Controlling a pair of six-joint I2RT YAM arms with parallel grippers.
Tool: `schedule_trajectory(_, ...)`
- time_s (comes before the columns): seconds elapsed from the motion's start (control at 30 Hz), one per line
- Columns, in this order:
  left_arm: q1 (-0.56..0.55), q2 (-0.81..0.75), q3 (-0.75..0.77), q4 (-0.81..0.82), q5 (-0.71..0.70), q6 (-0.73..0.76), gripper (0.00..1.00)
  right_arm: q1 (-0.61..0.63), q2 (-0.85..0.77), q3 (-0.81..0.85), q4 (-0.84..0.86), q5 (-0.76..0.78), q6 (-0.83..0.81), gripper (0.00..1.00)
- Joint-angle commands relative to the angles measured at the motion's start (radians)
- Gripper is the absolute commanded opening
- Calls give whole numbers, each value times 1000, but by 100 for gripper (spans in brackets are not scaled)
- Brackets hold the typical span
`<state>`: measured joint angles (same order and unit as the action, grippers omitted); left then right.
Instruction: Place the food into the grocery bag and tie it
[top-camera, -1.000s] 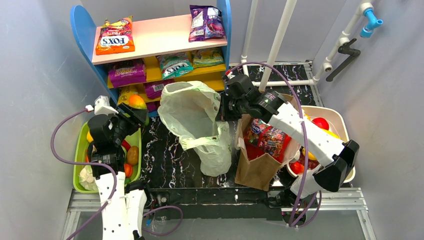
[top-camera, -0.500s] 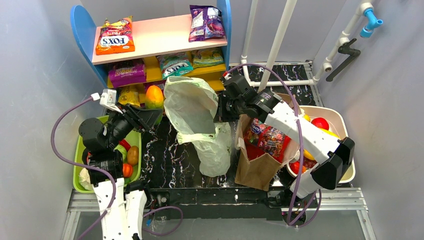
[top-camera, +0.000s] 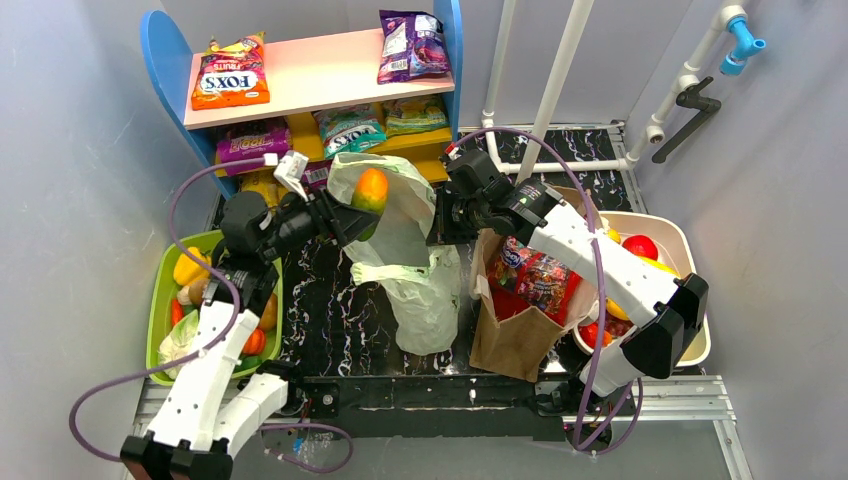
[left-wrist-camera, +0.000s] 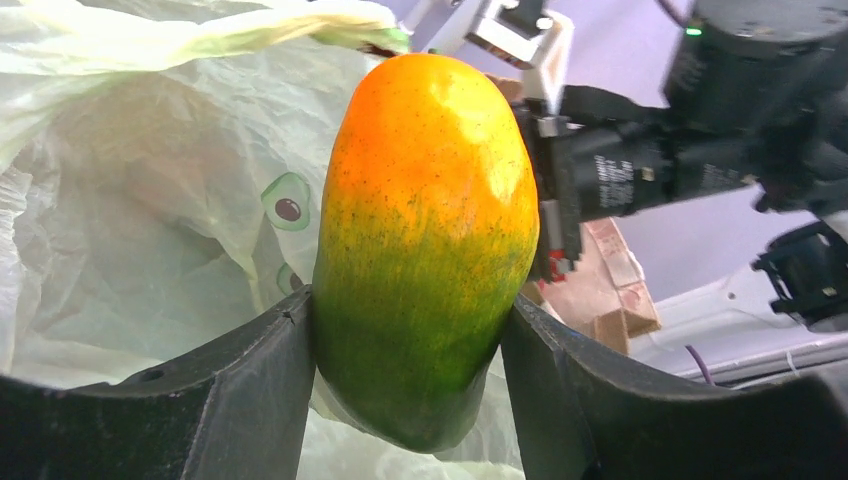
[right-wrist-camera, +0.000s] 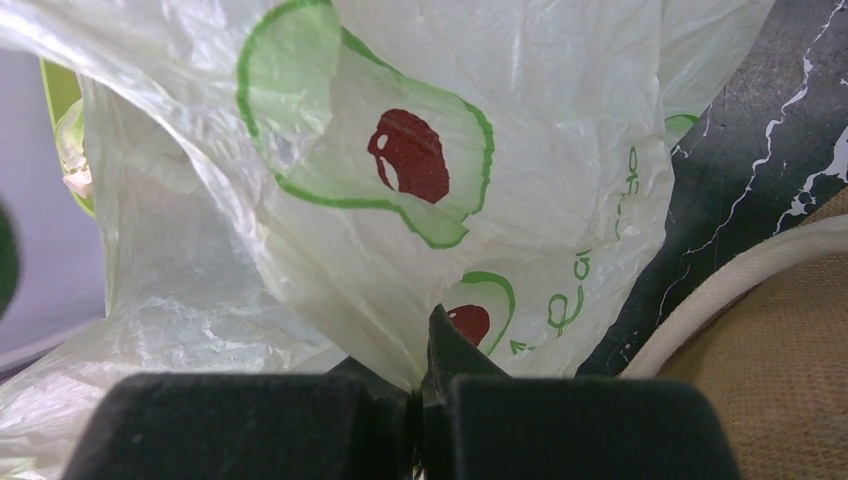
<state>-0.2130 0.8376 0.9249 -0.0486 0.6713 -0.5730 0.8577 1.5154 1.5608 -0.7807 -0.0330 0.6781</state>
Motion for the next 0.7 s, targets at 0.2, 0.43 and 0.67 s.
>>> schedule_trajectory(0.2,-37,18,4,35,-151,45,16,4,-19,6,35,-4,2,1)
schedule_trajectory(0.43,-39,60,17,18,-126,60,98,4,-11,-2,48,-18,3,1)
schedule_trajectory(0.67,-43,66,28,14,-125,58,98,4,-11,-4,50,-18,0,1)
